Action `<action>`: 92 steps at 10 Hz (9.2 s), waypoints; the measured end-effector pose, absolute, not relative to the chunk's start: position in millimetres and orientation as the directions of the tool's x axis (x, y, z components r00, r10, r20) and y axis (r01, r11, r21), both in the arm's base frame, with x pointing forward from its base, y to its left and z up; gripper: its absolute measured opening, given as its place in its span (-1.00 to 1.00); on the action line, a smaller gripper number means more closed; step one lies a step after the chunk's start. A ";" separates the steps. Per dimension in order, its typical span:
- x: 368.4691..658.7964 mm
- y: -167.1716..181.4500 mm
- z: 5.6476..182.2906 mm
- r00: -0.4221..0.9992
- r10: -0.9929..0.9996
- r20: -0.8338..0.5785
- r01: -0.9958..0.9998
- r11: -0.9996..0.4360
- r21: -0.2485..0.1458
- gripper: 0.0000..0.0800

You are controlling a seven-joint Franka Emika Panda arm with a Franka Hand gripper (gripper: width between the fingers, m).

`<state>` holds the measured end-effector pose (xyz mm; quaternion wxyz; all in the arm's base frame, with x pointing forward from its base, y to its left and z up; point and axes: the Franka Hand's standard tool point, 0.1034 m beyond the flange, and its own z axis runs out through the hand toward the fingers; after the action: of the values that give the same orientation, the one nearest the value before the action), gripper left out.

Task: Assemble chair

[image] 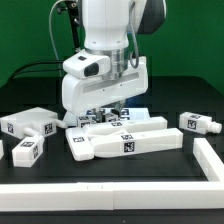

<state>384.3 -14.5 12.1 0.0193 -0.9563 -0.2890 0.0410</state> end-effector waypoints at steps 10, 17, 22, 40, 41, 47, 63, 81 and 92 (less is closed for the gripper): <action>430.5 -67.1 88.9 0.763 0.641 -0.083 0.637 -0.768 -0.069 0.62; 450.2 -127.0 68.0 0.670 0.737 -0.088 0.731 -0.676 -0.095 0.62; 454.1 -140.8 31.9 0.690 0.719 -0.086 0.711 -0.695 -0.109 0.62; 446.3 -157.6 7.7 0.696 0.710 -0.102 0.700 -0.704 -0.124 -0.71; 445.4 -158.7 15.8 0.707 0.700 -0.101 0.690 -0.714 -0.116 -0.71; 478.7 -108.1 99.6 0.837 0.510 -0.197 0.504 -0.859 -0.085 -0.70; 632.1 -25.4 80.8 0.923 0.291 -0.254 0.292 -0.956 -0.033 -0.70; 609.9 22.4 16.8 0.960 0.195 -0.202 0.198 -0.980 -0.006 -0.59; 629.4 22.8 38.2 0.931 0.198 -0.306 0.222 -0.974 0.046 0.62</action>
Offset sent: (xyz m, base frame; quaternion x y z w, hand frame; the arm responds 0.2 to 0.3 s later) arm 0.0070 -0.0221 0.0450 0.0145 -0.0351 -0.0148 0.9992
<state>629.4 22.8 38.2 -0.0400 -0.9819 -0.1069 0.1514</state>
